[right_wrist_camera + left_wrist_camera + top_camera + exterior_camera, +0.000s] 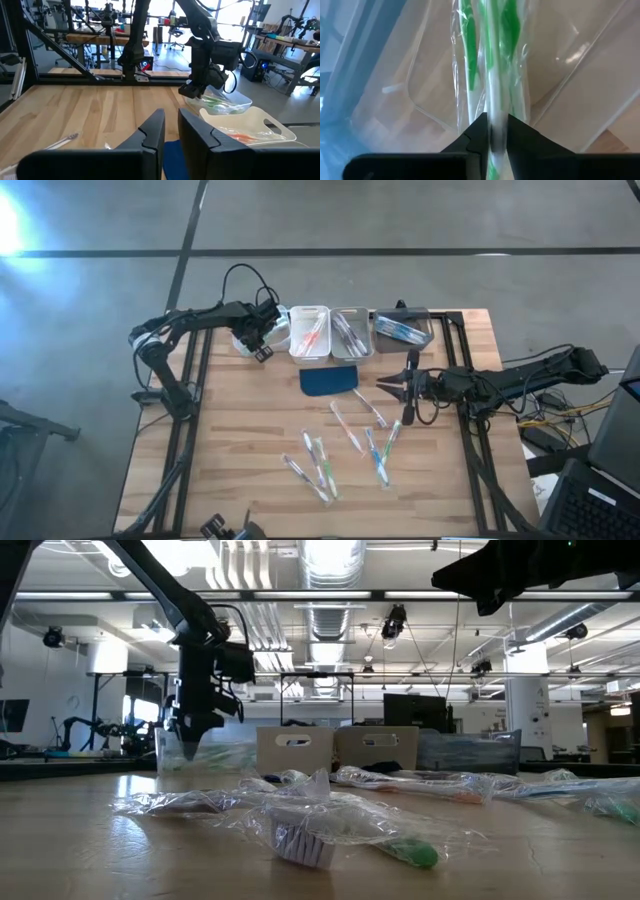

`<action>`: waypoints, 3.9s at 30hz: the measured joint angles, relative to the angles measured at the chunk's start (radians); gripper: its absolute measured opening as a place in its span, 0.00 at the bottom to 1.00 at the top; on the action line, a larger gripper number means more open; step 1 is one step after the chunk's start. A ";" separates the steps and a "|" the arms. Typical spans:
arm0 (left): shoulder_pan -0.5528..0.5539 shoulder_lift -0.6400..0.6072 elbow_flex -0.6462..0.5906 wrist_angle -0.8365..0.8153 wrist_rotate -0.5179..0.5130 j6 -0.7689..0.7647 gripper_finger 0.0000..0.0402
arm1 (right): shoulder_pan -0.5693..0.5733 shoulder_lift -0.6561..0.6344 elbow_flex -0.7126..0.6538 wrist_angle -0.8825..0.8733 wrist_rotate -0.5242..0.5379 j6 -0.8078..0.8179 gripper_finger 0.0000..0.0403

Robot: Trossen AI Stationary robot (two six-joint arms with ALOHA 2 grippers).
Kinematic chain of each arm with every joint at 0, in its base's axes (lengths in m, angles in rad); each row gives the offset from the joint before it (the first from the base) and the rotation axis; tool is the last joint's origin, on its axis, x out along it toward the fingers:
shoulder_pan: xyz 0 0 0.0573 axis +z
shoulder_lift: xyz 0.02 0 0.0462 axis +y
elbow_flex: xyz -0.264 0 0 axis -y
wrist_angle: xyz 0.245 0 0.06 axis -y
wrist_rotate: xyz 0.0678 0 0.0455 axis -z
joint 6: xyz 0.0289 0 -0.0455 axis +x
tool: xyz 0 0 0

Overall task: Pick & Place Toothbrushes
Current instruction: Put the green toothbrush into the transparent bin, then adjust the transparent bin

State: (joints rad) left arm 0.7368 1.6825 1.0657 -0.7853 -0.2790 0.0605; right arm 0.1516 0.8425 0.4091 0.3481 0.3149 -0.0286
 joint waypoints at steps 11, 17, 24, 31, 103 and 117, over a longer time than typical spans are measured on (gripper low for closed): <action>0.000 -0.002 0.000 -0.001 -0.003 0.016 0.32 | 0.000 0.000 0.000 0.000 0.000 -0.001 0.20; 0.000 -0.002 0.000 -0.029 -0.003 0.016 0.42 | 0.000 0.000 -0.001 0.000 0.000 -0.001 0.24; 0.000 -0.003 0.026 -0.069 -0.003 0.029 0.46 | 0.000 0.000 -0.001 0.000 0.000 -0.001 0.27; -0.001 -0.003 0.156 -0.188 -0.003 -0.003 0.46 | 0.000 0.000 -0.002 0.000 0.000 0.000 0.24; -0.226 -0.331 -0.268 -0.035 -0.190 -0.244 0.01 | 0.000 0.000 -0.003 -0.025 0.000 -0.009 0.04; -0.163 -0.331 -0.268 0.064 -0.190 -0.185 0.00 | 0.000 0.000 -0.003 -0.026 0.000 -0.009 0.02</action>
State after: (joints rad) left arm 0.5735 1.3518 0.7975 -0.7208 -0.4690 -0.1241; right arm 0.1520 0.8421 0.4065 0.3225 0.3146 -0.0376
